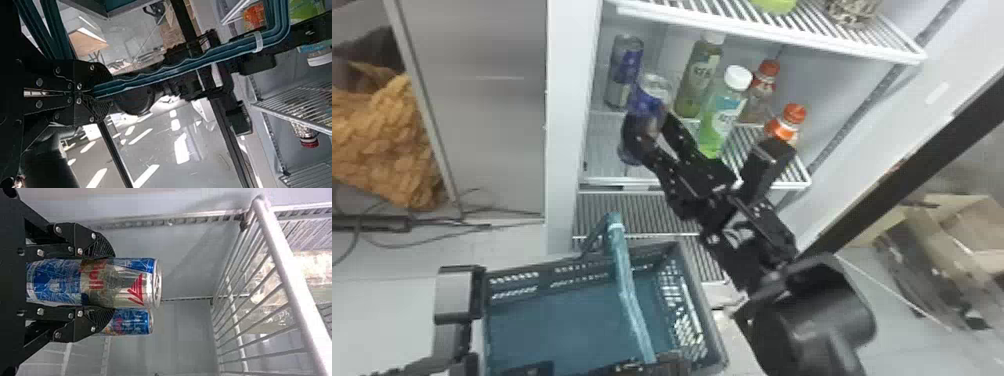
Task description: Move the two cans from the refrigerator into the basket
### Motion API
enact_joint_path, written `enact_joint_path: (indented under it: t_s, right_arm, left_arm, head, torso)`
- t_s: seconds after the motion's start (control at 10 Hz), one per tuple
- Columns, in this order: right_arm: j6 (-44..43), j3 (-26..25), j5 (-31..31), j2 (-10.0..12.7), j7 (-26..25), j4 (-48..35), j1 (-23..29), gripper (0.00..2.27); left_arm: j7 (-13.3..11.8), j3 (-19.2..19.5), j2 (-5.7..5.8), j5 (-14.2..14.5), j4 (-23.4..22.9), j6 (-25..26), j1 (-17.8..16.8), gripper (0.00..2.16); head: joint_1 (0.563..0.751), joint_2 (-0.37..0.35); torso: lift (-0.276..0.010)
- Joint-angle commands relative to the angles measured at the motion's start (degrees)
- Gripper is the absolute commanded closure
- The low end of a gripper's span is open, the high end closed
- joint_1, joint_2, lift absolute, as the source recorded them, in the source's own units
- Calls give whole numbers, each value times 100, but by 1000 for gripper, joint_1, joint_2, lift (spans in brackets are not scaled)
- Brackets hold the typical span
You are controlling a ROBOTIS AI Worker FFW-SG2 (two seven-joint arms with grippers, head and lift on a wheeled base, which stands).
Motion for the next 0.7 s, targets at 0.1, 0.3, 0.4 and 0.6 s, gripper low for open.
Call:
enact_joint_path:
  t_s: [0.1,0.3,0.4,0.6]
  right_arm:
    - [498,-415,5,53,89,-745,684,1059]
    - [850,-690,28,115,141,-1336,1148,1059]
    - [948,-781,28,124,185,-1575,1331,1059]
    - [1328,-895,-6,141,291,-2081,1753,1059]
  left_arm:
    - [0,18,-5,11,0,-14,25,1219]
    - [-9,6,-5,0,0,-14,25,1219]
    - [-9,6,-5,11,0,-28,25,1219]
    - [-9,6,-5,11,0,-28,25,1219]
  head:
    - [695,-349]
    - [695,-350]
    - [695,-350]
    - [695,-350]
  torso:
    - [-276]
    - [-276]
    - [-276]
    - [-276]
